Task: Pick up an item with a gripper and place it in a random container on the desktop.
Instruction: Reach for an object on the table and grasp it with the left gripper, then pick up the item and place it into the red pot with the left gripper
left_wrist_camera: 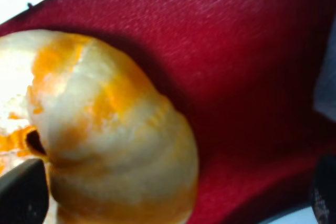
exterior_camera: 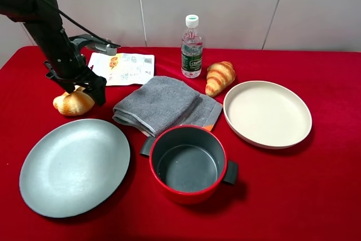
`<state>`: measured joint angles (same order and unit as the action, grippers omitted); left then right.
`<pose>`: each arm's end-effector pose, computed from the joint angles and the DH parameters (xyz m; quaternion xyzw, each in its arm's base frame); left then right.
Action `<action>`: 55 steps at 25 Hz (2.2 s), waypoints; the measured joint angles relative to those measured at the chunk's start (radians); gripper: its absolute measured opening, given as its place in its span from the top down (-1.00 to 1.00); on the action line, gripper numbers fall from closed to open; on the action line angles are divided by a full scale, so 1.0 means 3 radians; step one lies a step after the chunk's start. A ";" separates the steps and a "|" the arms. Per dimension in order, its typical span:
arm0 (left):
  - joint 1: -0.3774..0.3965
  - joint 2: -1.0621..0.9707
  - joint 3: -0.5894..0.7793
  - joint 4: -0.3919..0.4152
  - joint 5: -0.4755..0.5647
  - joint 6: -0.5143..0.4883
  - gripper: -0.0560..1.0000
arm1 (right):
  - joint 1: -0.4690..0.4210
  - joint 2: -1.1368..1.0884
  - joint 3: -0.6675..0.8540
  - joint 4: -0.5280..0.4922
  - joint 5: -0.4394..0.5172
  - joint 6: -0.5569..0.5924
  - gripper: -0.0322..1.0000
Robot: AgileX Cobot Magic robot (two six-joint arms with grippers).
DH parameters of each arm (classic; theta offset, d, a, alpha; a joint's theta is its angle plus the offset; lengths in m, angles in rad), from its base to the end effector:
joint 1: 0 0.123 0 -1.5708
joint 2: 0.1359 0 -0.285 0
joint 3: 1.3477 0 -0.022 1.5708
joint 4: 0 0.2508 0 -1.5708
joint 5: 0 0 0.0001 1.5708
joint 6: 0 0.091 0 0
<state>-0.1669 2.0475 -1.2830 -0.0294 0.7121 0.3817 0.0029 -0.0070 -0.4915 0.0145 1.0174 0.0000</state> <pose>0.3837 -0.0664 0.1266 0.2599 0.9613 -0.0008 0.0912 -0.0032 0.0011 0.2784 -0.0013 0.8421 0.0080 0.5392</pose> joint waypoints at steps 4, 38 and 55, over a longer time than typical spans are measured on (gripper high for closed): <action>0.0000 0.0071 0.0000 0.0141 0.0003 0.0005 -0.98 | 0.0000 0.0000 0.0000 0.0000 0.0000 0.0000 -0.41; 0.0000 0.0232 0.0000 0.0263 -0.0233 0.0066 0.02 | 0.0000 0.0000 0.0000 0.0000 0.0000 0.0000 -0.41; 0.0000 -0.0083 -0.0090 0.0271 0.0125 0.0066 0.06 | 0.0000 0.0000 0.0000 0.0000 0.0000 0.0000 -0.41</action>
<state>-0.1669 2.0224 -1.3101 0.0517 0.7495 0.4014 0.0029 -0.0070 -0.4915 0.0145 1.0174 0.0000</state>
